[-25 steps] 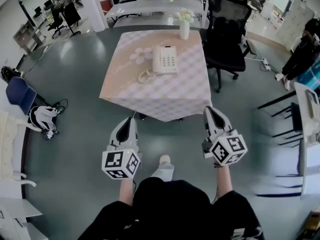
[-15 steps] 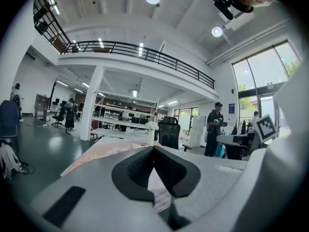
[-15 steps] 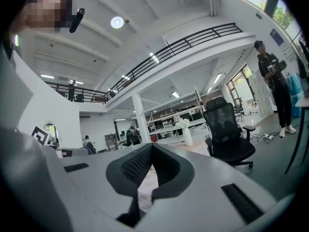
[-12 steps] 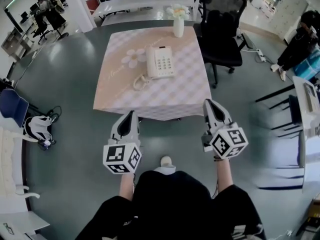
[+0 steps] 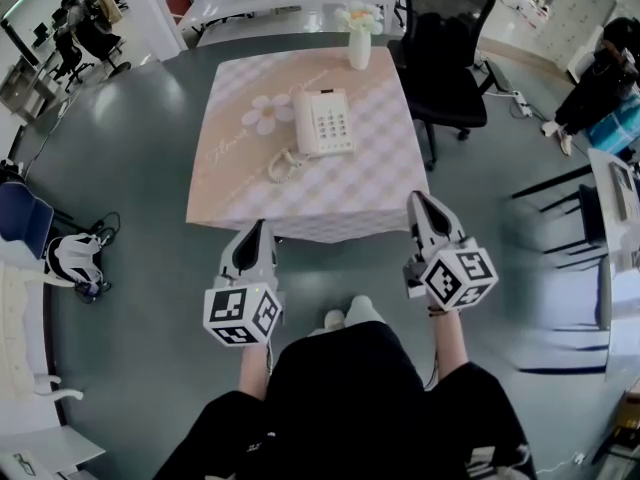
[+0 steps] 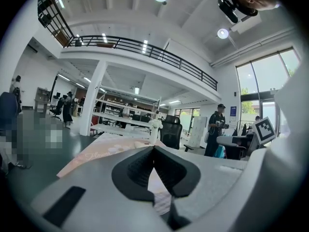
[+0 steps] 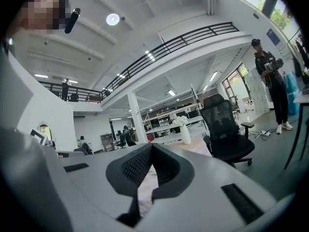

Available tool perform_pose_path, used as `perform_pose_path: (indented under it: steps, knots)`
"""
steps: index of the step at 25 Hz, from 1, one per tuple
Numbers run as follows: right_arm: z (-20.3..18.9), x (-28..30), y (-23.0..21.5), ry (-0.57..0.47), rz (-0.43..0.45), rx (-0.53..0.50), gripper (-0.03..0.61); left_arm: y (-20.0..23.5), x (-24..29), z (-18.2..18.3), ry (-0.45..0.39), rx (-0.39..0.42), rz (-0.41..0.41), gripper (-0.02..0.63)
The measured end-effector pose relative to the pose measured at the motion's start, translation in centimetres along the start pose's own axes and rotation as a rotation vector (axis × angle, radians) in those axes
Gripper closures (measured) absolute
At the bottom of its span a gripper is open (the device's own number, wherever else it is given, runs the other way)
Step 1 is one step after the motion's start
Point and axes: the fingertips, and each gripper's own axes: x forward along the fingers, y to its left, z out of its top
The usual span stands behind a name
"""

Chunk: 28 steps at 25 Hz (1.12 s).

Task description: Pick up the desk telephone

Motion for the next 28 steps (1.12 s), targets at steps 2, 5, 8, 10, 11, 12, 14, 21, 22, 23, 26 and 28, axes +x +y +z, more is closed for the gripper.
perform_pose_path:
  steps: [2, 5, 8, 10, 11, 12, 14, 21, 22, 23, 26, 28]
  knots:
    - [0.1, 0.5, -0.2, 0.003, -0.002, 0.000, 0.586, 0.4, 0.3, 0.0, 0.003, -0.004, 0.005, 0.615]
    - [0.0, 1.7, -0.6, 0.007, -0.002, 0.005, 0.586, 1.0, 1.1, -0.1, 0.006, -0.010, 0.014, 0.615]
    - [-0.2, 3.3, -1.2, 0.008, 0.004, 0.015, 0.586, 1.6, 2.4, -0.2, 0.008, -0.016, 0.025, 0.615]
    - [-0.2, 4.7, -1.6, 0.010, 0.013, 0.020, 0.586, 2.0, 3.3, -0.1, 0.010, -0.016, 0.033, 0.615]
    - [-0.3, 5.5, -1.8, 0.012, 0.018, 0.017, 0.586, 2.3, 3.9, 0.0, 0.011, -0.015, 0.038, 0.615]
    - [-0.2, 6.4, -1.9, 0.014, 0.024, 0.010, 0.586, 2.6, 4.5, 0.1, 0.012, -0.013, 0.042, 0.615]
    - [-0.1, 8.2, -2.3, 0.021, 0.035, -0.008, 0.586, 3.1, 6.0, 0.4, 0.011, -0.012, 0.049, 0.615]
    - [0.6, 14.4, -4.9, 0.038, 0.061, -0.025, 0.586, 4.4, 12.3, 1.2, 0.024, -0.023, 0.050, 0.615]
    - [0.8, 15.2, -5.3, 0.042, 0.062, -0.028, 0.586, 4.5, 13.1, 1.3, 0.027, -0.023, 0.051, 0.615]
    - [0.9, 16.0, -5.7, 0.046, 0.061, -0.032, 0.586, 4.6, 14.0, 1.4, 0.031, -0.022, 0.051, 0.615]
    - [0.9, 18.4, -6.7, 0.063, 0.063, -0.041, 0.586, 5.0, 16.6, 1.3, 0.048, -0.018, 0.052, 0.615]
    - [0.6, 19.9, -7.2, 0.077, 0.075, -0.038, 0.586, 5.3, 18.1, 1.2, 0.059, -0.018, 0.053, 0.615]
